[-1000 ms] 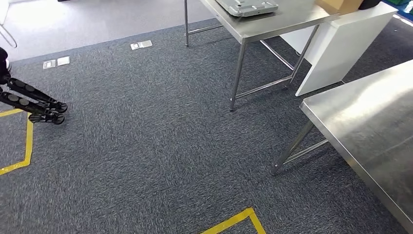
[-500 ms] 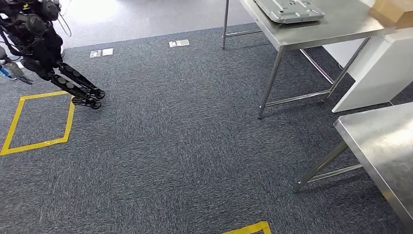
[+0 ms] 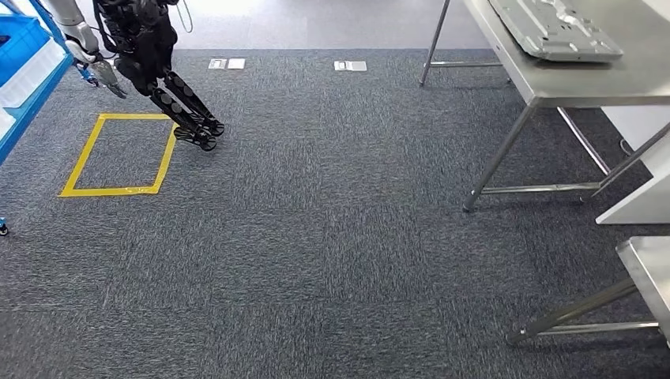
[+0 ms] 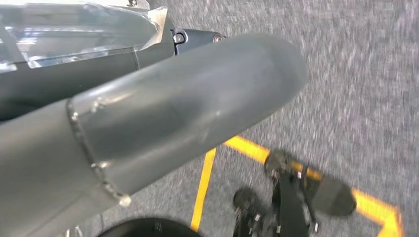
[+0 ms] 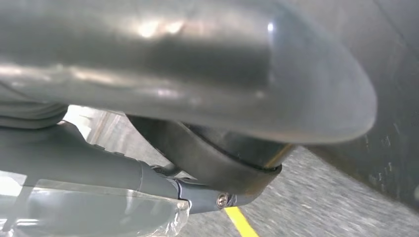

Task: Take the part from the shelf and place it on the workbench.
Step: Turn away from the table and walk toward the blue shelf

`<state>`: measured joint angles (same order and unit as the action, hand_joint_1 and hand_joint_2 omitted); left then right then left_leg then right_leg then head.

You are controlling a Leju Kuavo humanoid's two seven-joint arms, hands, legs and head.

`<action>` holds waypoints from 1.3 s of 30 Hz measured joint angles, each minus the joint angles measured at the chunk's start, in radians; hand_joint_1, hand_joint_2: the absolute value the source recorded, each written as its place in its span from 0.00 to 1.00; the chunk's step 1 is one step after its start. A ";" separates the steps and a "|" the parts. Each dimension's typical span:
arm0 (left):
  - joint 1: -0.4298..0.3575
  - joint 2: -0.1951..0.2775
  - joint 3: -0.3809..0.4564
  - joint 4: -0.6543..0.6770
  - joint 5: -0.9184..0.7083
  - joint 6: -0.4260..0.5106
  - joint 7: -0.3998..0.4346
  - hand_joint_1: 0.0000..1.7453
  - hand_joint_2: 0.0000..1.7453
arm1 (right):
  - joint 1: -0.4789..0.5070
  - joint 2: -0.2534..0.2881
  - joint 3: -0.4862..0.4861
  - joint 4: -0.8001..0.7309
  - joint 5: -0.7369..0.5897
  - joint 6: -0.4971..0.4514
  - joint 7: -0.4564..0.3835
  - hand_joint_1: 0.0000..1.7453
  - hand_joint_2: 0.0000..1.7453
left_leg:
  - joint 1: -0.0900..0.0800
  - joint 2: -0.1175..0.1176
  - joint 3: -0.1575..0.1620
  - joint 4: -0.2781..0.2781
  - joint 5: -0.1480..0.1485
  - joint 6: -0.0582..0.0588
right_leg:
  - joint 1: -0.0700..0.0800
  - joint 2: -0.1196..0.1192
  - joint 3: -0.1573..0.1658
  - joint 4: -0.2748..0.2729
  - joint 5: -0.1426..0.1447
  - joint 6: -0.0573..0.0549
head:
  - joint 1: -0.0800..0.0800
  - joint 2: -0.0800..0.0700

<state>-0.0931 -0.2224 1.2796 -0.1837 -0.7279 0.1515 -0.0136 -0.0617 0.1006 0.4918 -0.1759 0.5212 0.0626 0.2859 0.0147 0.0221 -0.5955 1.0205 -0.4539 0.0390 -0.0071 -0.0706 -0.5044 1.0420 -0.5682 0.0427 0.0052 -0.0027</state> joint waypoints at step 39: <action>0.005 -0.022 -0.029 -0.014 0.037 -0.181 -0.057 0.00 0.00 | 0.000 0.009 -0.073 0.003 -0.029 0.033 -0.059 0.00 0.00 | -0.005 -0.118 0.007 0.002 -0.002 0.001 | -0.008 0.115 -0.042 0.035 0.022 0.014 | 0.002 0.000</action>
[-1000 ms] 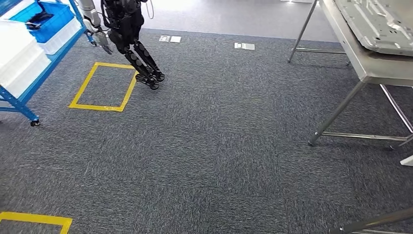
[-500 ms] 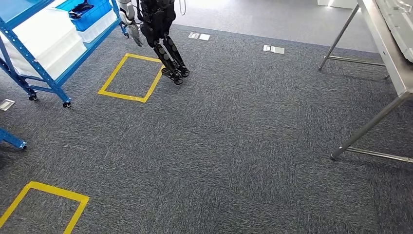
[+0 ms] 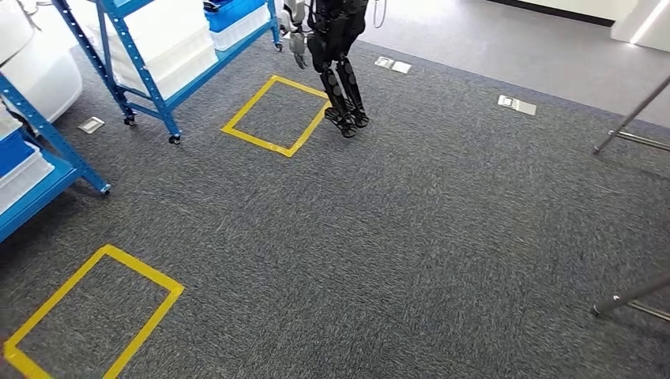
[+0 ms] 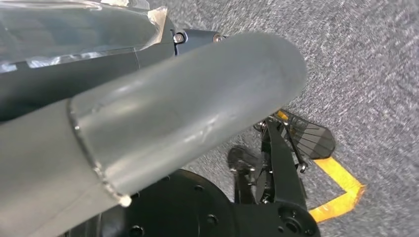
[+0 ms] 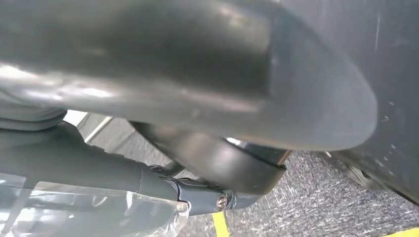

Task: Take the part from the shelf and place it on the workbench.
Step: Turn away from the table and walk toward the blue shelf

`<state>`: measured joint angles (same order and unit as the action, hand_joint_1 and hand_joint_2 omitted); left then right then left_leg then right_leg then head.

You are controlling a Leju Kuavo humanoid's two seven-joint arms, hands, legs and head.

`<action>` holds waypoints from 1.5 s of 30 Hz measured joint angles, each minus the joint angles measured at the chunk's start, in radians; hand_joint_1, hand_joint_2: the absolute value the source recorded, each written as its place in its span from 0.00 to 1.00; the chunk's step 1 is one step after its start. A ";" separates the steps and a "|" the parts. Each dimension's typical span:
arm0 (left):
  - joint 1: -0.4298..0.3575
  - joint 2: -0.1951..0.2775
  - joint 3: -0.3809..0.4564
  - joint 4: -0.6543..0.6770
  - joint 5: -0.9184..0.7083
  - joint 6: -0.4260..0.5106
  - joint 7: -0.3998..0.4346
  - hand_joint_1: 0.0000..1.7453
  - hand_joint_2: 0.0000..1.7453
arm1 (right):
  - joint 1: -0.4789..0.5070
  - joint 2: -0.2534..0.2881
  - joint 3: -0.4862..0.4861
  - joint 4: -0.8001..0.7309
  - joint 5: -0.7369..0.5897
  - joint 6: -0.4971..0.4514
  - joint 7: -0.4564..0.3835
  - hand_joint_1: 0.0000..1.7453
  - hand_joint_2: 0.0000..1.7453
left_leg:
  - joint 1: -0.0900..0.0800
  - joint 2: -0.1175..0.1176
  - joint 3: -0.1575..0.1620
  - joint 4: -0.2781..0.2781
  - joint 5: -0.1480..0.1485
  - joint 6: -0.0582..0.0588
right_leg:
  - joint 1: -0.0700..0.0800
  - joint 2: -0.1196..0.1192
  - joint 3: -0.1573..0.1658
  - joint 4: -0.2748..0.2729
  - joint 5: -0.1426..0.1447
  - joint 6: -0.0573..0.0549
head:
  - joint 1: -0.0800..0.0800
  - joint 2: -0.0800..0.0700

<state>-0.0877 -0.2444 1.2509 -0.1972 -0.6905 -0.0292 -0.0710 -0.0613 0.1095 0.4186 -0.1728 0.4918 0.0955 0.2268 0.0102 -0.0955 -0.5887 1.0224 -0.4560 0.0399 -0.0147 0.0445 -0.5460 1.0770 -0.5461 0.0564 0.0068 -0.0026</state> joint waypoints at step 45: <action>0.016 -0.033 0.000 0.000 -0.008 -0.012 -0.012 0.00 0.00 | 0.005 0.018 -0.019 -0.001 0.008 -0.015 -0.001 0.00 0.00 | -0.001 0.118 -0.072 0.162 -0.060 -0.035 | 0.014 -0.118 0.046 -0.073 0.017 -0.069 | -0.016 0.000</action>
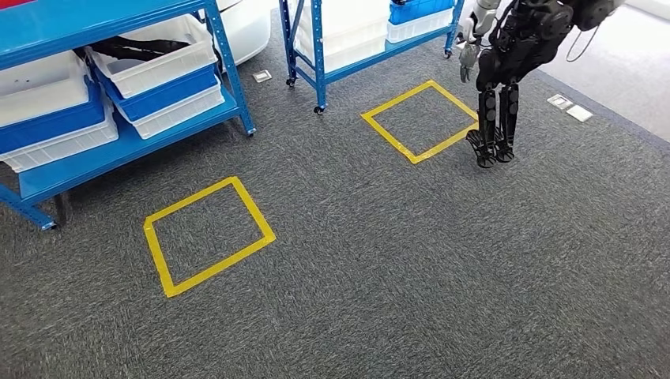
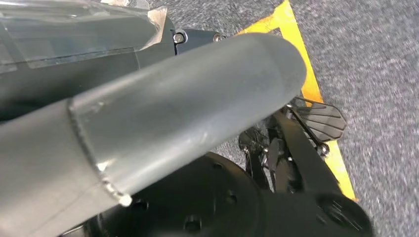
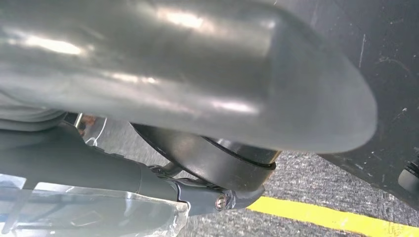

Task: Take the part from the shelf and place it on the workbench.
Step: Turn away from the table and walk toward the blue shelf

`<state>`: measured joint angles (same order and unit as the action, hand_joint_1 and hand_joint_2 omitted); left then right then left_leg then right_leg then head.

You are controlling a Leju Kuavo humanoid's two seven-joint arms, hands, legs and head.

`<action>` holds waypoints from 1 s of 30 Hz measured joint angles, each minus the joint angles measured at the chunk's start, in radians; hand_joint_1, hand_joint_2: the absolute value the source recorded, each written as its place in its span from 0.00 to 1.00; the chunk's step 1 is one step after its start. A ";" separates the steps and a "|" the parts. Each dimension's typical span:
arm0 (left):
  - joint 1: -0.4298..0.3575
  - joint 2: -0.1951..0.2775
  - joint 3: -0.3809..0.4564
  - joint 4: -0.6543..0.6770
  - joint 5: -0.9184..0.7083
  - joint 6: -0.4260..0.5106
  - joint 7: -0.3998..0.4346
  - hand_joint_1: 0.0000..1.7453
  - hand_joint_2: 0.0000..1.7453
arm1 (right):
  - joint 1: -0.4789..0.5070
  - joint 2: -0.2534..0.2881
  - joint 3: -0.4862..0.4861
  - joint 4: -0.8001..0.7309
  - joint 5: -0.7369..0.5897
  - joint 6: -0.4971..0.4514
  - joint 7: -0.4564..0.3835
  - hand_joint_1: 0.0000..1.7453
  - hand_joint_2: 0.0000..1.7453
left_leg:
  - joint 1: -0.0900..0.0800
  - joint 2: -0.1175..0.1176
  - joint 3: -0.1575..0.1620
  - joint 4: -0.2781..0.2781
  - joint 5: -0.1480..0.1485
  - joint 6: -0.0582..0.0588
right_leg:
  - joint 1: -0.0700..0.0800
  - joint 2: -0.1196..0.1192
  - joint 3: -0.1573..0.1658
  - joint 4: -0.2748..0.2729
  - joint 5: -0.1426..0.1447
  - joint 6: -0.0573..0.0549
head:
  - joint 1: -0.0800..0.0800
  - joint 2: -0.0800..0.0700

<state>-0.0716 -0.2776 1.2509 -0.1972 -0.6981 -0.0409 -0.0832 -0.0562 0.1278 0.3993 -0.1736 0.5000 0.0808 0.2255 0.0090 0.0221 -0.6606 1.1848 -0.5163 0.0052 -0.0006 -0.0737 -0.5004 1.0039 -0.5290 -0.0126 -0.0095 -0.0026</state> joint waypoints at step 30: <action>-0.005 -0.006 0.000 -0.004 0.001 0.005 0.008 0.00 0.00 | -0.001 0.009 -0.010 0.000 0.023 -0.009 -0.001 0.00 0.00 | 0.003 -0.014 -0.034 0.049 -0.018 -0.002 | -0.002 0.008 -0.008 0.002 0.006 -0.005 | -0.005 0.000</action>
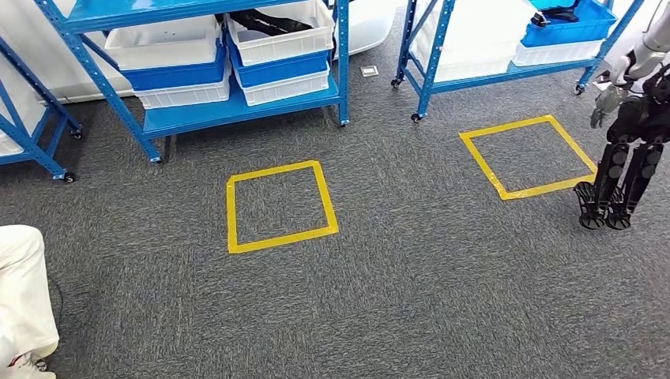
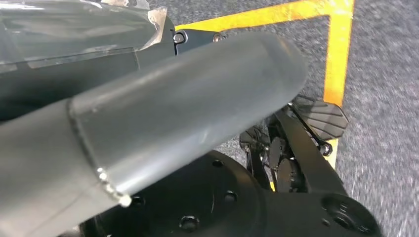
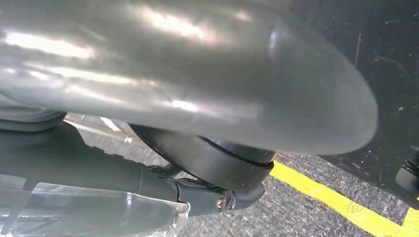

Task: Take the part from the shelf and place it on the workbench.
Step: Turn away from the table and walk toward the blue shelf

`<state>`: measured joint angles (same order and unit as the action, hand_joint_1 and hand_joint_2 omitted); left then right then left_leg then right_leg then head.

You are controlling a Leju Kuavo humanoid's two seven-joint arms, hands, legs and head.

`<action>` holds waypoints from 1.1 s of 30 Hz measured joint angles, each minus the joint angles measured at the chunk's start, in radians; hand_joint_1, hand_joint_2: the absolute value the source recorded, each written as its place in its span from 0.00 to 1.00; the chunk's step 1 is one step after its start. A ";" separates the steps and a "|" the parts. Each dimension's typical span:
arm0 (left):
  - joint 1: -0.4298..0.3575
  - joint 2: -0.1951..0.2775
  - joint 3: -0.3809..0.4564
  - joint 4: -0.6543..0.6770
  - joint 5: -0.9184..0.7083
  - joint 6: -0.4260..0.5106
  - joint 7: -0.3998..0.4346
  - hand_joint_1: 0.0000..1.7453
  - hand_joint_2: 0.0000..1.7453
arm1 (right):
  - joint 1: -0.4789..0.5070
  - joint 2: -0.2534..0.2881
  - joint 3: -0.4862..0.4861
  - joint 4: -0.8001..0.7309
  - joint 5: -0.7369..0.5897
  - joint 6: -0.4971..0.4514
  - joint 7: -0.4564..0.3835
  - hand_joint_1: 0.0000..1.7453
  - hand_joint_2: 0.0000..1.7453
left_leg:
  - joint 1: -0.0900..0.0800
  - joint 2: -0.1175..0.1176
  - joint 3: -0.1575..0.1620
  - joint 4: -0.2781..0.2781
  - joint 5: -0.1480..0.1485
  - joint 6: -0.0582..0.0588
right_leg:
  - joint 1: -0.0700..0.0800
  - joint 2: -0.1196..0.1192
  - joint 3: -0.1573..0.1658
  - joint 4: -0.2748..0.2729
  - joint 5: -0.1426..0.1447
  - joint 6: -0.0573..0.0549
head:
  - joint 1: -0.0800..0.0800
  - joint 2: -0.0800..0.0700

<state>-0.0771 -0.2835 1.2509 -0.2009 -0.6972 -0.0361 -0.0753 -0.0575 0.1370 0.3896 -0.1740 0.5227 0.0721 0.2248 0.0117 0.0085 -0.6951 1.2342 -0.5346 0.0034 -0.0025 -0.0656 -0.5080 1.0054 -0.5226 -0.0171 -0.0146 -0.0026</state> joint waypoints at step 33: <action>-0.004 -0.008 0.004 -0.006 0.046 0.003 -0.046 0.00 0.00 | -0.004 0.011 -0.012 -0.002 0.012 -0.023 -0.016 0.00 0.00 | -0.008 -0.002 0.077 -0.156 0.070 0.016 | 0.002 0.049 0.003 0.005 0.000 0.007 | -0.003 0.000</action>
<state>-0.0812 -0.2914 1.2547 -0.2071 -0.6510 -0.0331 -0.1212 -0.0619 0.1480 0.3773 -0.1759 0.5347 0.0496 0.2088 0.0040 0.0062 -0.6178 1.0786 -0.4649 0.0191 -0.0005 -0.0165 -0.5051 1.0106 -0.5228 -0.0103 -0.0176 -0.0026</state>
